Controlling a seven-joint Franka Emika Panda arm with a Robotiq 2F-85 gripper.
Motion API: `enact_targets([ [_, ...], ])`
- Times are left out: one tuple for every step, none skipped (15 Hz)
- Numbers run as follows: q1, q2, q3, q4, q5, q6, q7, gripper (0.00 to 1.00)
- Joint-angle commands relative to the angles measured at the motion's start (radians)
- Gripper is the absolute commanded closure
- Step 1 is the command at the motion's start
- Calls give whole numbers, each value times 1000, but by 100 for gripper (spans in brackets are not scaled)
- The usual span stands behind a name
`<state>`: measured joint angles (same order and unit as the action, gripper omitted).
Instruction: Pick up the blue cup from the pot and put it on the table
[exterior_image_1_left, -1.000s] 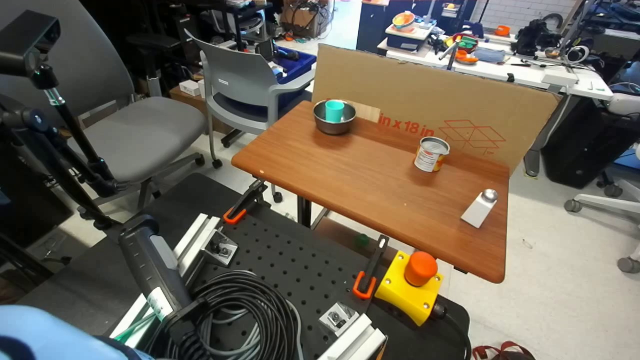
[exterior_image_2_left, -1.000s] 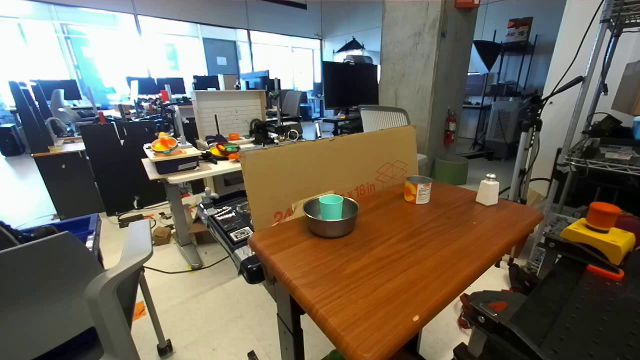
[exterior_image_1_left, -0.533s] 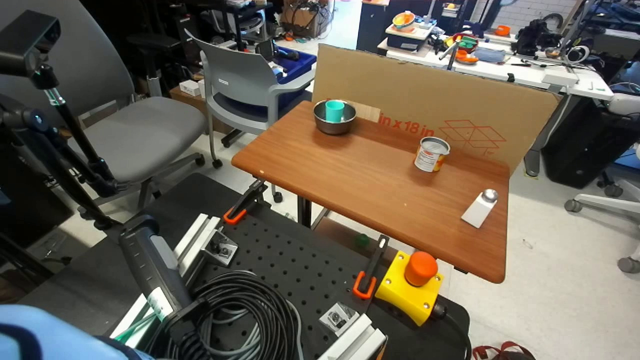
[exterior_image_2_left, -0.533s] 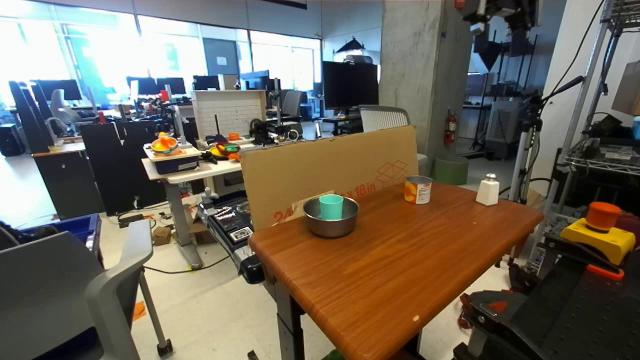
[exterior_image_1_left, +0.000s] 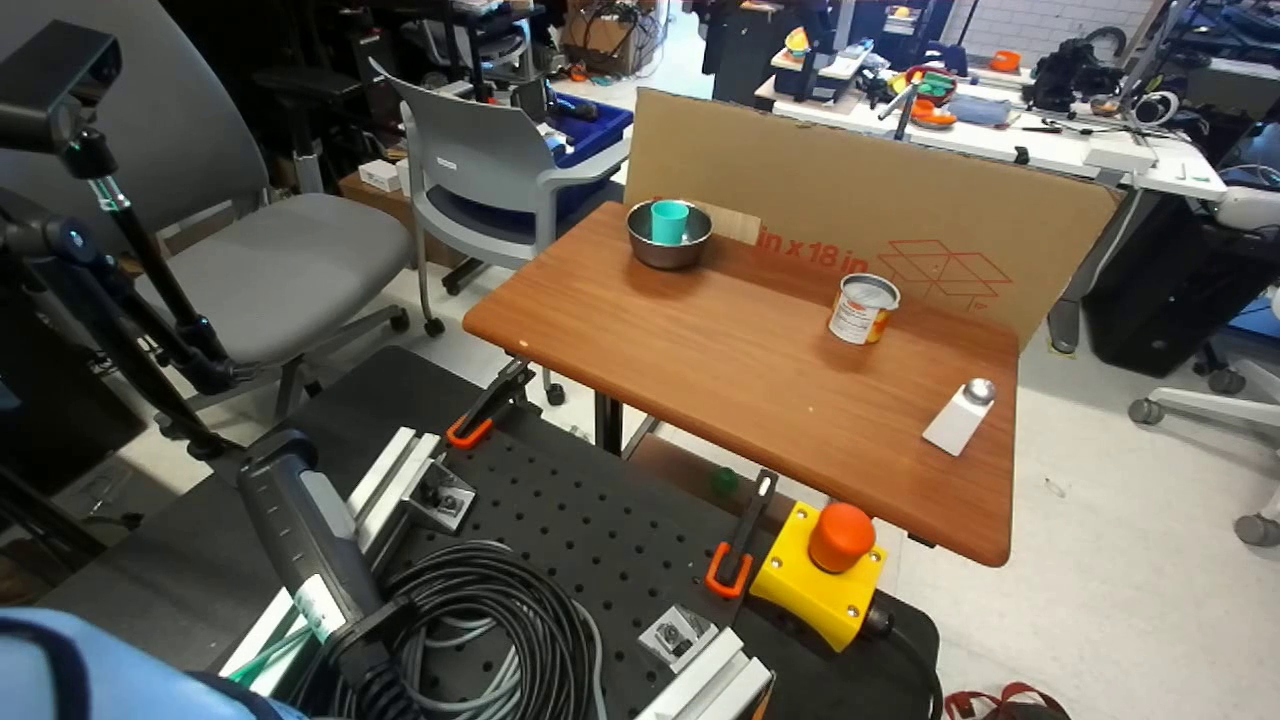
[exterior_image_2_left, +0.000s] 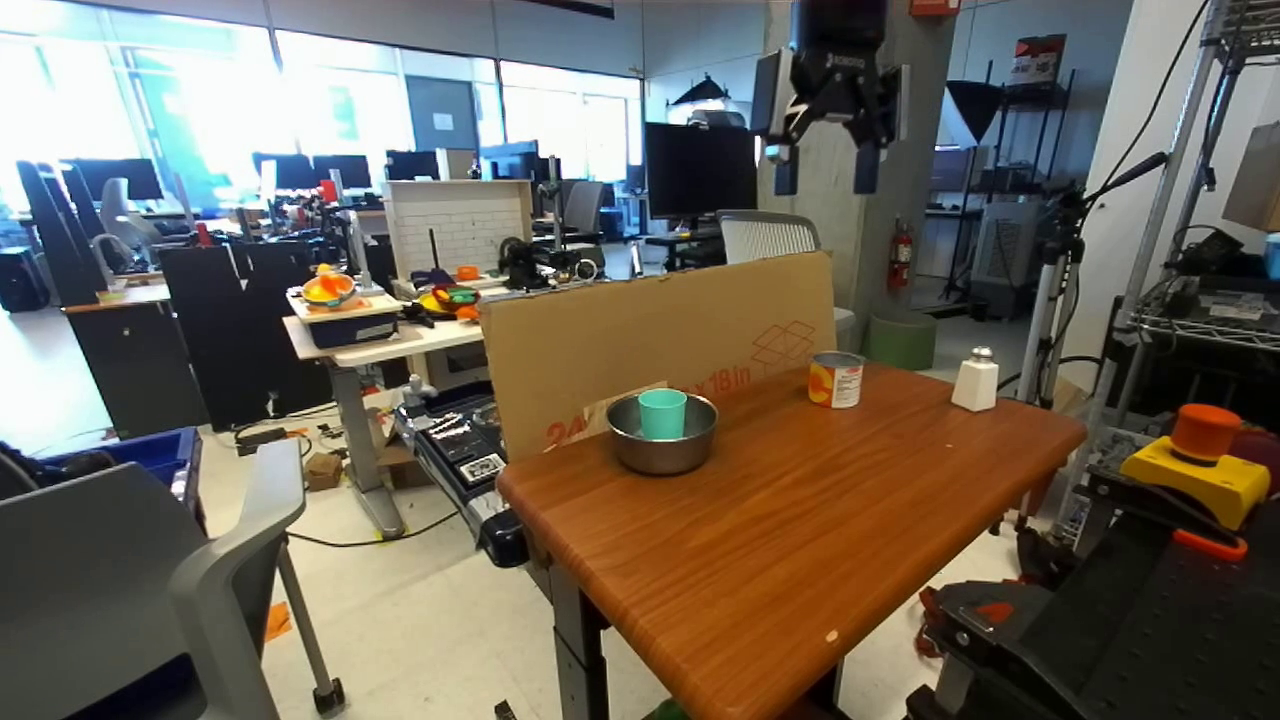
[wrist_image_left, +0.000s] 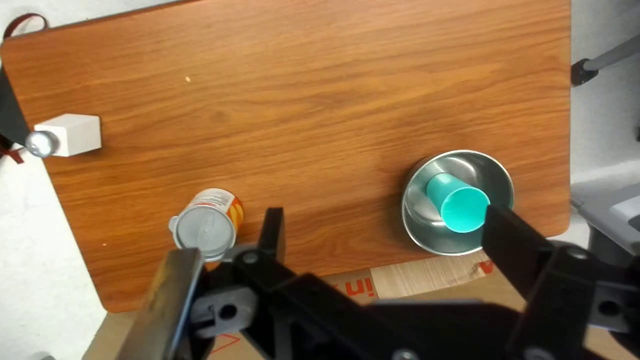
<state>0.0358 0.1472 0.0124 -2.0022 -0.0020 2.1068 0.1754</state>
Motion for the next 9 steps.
enact_targets([
  [28, 87, 12, 53, -26, 71, 55, 0],
  [34, 110, 12, 63, -26, 86, 60, 0],
  [41, 137, 11, 77, -33, 95, 66, 0],
  [46, 162, 8, 91, -39, 105, 69, 0],
  [50, 187, 6, 105, -43, 108, 72, 0],
  [55, 210, 3, 119, -49, 111, 76, 0],
  [60, 232, 1, 132, -58, 111, 81, 0],
  [66, 253, -1, 144, -69, 116, 88, 0],
  [73, 272, -2, 154, -80, 123, 96, 0],
])
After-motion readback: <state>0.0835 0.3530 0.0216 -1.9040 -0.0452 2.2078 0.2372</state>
